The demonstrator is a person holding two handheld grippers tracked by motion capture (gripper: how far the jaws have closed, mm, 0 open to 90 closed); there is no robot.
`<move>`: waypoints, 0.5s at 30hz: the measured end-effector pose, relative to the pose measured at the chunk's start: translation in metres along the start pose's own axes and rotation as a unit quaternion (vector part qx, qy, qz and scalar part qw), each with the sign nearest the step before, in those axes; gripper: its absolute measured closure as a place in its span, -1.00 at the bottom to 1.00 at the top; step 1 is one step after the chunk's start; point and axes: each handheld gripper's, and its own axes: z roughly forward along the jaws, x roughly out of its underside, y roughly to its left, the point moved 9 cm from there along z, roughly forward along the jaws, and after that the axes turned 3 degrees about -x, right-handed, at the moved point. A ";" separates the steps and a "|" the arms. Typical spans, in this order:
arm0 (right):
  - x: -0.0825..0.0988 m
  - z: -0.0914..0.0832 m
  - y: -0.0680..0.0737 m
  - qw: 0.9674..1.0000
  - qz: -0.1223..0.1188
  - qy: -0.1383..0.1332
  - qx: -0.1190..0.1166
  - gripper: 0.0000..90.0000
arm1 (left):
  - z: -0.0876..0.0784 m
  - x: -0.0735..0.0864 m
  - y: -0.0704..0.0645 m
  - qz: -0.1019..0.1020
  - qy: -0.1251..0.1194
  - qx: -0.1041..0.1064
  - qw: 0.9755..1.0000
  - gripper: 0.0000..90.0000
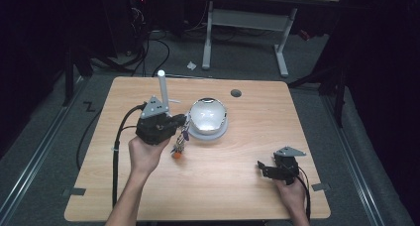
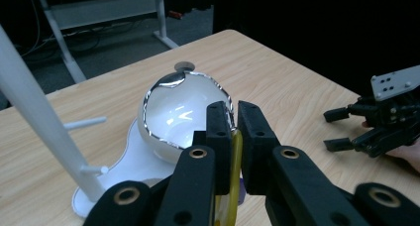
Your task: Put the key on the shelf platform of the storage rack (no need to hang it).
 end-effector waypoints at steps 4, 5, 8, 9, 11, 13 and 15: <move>0.000 0.000 0.000 1.000 -0.001 0.000 0.000 -0.49 | 0.004 -0.011 0.000 -0.004 0.002 0.014 1.000 0.88; 0.000 0.000 0.000 1.000 -0.001 0.000 0.000 -0.49 | 0.004 -0.011 0.000 -0.004 0.002 0.014 1.000 0.88; 0.000 0.000 0.000 1.000 -0.002 0.000 0.000 -0.49 | 0.007 -0.021 -0.001 -0.005 -0.003 0.024 1.000 0.88; 0.000 0.000 0.000 1.000 -0.002 0.000 0.000 -0.49 | 0.007 -0.024 -0.002 -0.005 -0.004 0.028 1.000 0.88; 0.000 0.000 0.000 1.000 -0.001 0.000 0.000 -0.49 | 0.007 -0.031 -0.003 -0.003 -0.006 0.030 1.000 0.88; 0.000 0.000 0.000 1.000 -0.002 0.000 0.000 -0.49 | 0.007 -0.035 -0.004 -0.001 -0.008 0.030 1.000 0.88; 0.000 0.000 0.000 1.000 -0.001 0.000 0.000 -0.49 | 0.008 -0.046 -0.004 0.003 -0.011 0.032 0.999 0.88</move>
